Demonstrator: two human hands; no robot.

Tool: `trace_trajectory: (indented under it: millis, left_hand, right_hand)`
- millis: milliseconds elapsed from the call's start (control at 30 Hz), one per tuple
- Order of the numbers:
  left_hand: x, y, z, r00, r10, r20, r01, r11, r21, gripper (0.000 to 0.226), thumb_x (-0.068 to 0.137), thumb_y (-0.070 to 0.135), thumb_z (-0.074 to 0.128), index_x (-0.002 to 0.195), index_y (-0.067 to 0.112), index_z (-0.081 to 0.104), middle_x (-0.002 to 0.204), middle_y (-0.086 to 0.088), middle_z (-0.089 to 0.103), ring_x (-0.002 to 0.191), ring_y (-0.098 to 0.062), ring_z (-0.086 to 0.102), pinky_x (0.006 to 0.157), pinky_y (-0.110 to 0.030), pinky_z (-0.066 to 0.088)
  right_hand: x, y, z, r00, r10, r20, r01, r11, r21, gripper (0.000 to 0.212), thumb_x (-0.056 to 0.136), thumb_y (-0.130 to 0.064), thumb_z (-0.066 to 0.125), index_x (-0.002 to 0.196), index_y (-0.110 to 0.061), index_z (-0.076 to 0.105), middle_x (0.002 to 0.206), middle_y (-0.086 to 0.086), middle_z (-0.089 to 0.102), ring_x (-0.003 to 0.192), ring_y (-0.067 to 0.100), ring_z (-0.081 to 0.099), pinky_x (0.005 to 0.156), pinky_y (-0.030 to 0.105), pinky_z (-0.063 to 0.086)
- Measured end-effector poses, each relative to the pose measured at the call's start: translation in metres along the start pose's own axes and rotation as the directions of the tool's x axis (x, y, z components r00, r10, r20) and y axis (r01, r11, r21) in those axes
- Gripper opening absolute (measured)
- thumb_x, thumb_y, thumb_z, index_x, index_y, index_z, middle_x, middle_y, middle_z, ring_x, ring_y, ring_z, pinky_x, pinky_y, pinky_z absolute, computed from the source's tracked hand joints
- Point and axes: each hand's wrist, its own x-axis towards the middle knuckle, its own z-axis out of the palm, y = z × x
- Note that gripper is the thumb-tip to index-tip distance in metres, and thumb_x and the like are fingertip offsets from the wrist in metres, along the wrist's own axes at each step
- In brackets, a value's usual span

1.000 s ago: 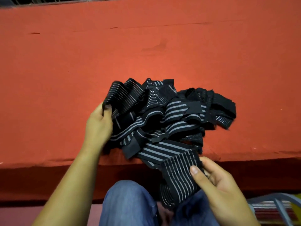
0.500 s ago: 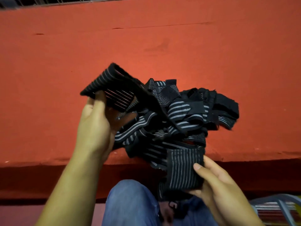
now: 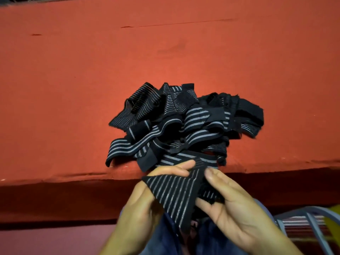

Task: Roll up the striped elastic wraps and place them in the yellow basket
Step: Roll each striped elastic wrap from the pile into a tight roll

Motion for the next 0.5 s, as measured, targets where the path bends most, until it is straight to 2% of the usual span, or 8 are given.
trace_trajectory:
  millis: [67, 133, 167, 200, 267, 367, 433, 500]
  left_hand:
    - [0.001, 0.004, -0.006, 0.994, -0.097, 0.059, 0.103, 0.990, -0.100, 0.026, 0.102, 0.029, 0.056, 0.118, 0.019, 0.075, 0.153, -0.016, 0.053, 0.145, -0.033, 0.047, 0.114, -0.034, 0.042]
    - [-0.004, -0.004, -0.003, 0.994, -0.095, 0.061, 0.109, 0.945, -0.307, 0.031, 0.102, 0.020, 0.046, 0.115, 0.008, 0.072, 0.150, -0.027, 0.051, 0.143, -0.044, 0.047, 0.112, -0.040, 0.045]
    - [-0.005, -0.005, 0.000, 0.991, -0.113, 0.071, 0.131, 0.930, -0.343, 0.034, 0.101, 0.018, 0.042, 0.114, 0.005, 0.071, 0.149, -0.030, 0.051, 0.142, -0.046, 0.047, 0.110, -0.041, 0.046]
    - [-0.006, -0.001, 0.001, 0.988, -0.141, 0.062, 0.154, 0.901, -0.405, 0.037, 0.099, 0.020, 0.042, 0.113, 0.001, 0.070, 0.148, -0.033, 0.051, 0.140, -0.047, 0.047, 0.110, -0.042, 0.046]
    - [-0.007, 0.002, 0.001, 0.984, -0.177, -0.012, 0.152, 0.877, -0.456, 0.048, 0.091, 0.038, 0.056, 0.109, -0.003, 0.071, 0.142, -0.035, 0.055, 0.136, -0.047, 0.052, 0.110, -0.045, 0.048]
    - [-0.008, 0.006, -0.006, 0.934, -0.247, -0.259, 0.119, 0.896, -0.427, 0.067, 0.074, 0.067, 0.074, 0.091, 0.002, 0.078, 0.125, -0.030, 0.068, 0.119, -0.039, 0.067, 0.096, -0.038, 0.058]
    - [-0.006, 0.006, -0.010, 0.903, -0.218, -0.371, 0.070, 0.925, -0.372, 0.065, 0.066, 0.069, 0.081, 0.085, 0.007, 0.080, 0.109, -0.024, 0.075, 0.106, -0.031, 0.073, 0.086, -0.031, 0.060]
    - [-0.004, 0.004, -0.018, 0.877, -0.178, -0.445, 0.071, 0.967, -0.246, 0.062, 0.059, 0.068, 0.087, 0.089, 0.014, 0.082, 0.100, -0.015, 0.078, 0.102, -0.024, 0.075, 0.083, -0.023, 0.059]
  right_hand:
    - [-0.001, 0.004, 0.000, 1.000, -0.015, 0.018, 0.016, 0.999, -0.044, 0.043, 0.085, -0.006, 0.067, 0.128, -0.001, 0.066, 0.121, 0.021, 0.074, 0.109, 0.030, 0.075, 0.082, 0.040, 0.065]
    - [0.000, 0.007, -0.002, 0.999, -0.033, 0.005, 0.033, 0.994, -0.105, 0.040, 0.086, -0.002, 0.067, 0.126, -0.005, 0.069, 0.121, 0.021, 0.075, 0.111, 0.033, 0.074, 0.087, 0.043, 0.064]
    - [-0.001, 0.006, -0.003, 0.999, -0.046, -0.003, 0.045, 0.988, -0.145, 0.037, 0.088, -0.002, 0.066, 0.125, -0.007, 0.070, 0.120, 0.020, 0.075, 0.112, 0.035, 0.073, 0.091, 0.046, 0.063]
    - [-0.002, 0.005, -0.003, 0.997, -0.072, -0.019, 0.067, 0.978, -0.197, 0.036, 0.089, -0.003, 0.066, 0.124, -0.008, 0.071, 0.120, 0.019, 0.075, 0.112, 0.035, 0.073, 0.095, 0.047, 0.062]
    - [-0.004, 0.003, -0.007, 0.990, -0.130, -0.051, 0.112, 0.956, -0.270, 0.033, 0.091, -0.004, 0.065, 0.123, -0.009, 0.071, 0.117, 0.017, 0.076, 0.107, 0.032, 0.075, 0.091, 0.045, 0.063]
    - [-0.007, -0.002, -0.014, 0.972, -0.219, -0.091, 0.175, 0.922, -0.346, 0.029, 0.088, -0.007, 0.068, 0.118, -0.008, 0.071, 0.109, 0.018, 0.078, 0.093, 0.026, 0.077, 0.075, 0.035, 0.065]
    - [-0.010, -0.005, -0.018, 0.961, -0.257, -0.104, 0.203, 0.908, -0.367, 0.030, 0.083, -0.013, 0.071, 0.113, -0.010, 0.073, 0.106, 0.020, 0.078, 0.091, 0.027, 0.077, 0.074, 0.035, 0.064]
    - [-0.014, -0.008, -0.020, 0.956, -0.271, -0.110, 0.212, 0.901, -0.379, 0.027, 0.080, -0.015, 0.073, 0.107, -0.013, 0.076, 0.104, 0.022, 0.078, 0.090, 0.029, 0.076, 0.078, 0.039, 0.063]
